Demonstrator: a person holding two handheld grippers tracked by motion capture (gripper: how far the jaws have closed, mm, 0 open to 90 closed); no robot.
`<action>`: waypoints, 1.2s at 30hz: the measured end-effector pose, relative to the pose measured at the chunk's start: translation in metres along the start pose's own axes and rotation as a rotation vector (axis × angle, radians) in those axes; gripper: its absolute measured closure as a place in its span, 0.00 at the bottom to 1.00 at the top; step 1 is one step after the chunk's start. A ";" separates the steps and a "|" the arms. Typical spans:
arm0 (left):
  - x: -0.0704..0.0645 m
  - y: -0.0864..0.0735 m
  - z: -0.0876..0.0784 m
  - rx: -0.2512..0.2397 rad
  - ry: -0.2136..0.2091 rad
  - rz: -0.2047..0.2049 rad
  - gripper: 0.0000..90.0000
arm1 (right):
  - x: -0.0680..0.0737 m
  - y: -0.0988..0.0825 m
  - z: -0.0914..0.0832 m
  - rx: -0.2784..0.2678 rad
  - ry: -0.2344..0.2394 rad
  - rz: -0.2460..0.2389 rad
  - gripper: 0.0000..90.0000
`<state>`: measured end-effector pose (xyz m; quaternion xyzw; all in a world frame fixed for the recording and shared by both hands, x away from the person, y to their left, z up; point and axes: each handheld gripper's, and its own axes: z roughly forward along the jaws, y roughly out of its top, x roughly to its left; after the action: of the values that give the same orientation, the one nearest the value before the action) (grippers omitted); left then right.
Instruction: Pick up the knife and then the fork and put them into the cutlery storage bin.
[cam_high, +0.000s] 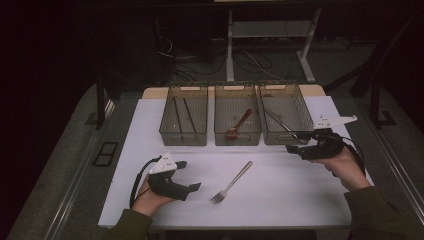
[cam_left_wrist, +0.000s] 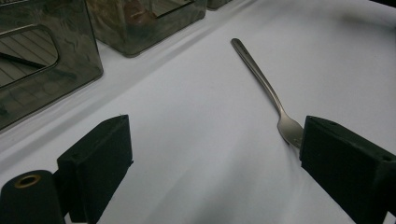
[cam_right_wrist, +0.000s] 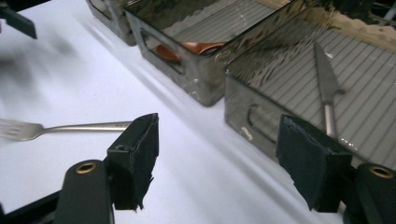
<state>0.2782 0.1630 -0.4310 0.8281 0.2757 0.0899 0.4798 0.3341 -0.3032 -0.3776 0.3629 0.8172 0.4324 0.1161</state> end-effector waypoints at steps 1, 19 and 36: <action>0.000 0.001 0.000 0.004 0.002 0.004 0.11 | 0.002 -0.003 0.000 -0.007 0.005 -0.001 0.32; -0.023 0.028 0.035 0.053 -0.057 0.006 0.38 | 0.033 -0.064 0.000 -0.019 -0.014 -0.023 0.26; -0.051 0.037 0.102 0.228 -0.064 0.019 0.79 | 0.033 -0.066 0.004 0.001 -0.027 -0.023 0.25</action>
<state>0.2917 0.0449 -0.4472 0.8823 0.2609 0.0360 0.3902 0.2801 -0.3018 -0.4279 0.3592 0.8200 0.4258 0.1318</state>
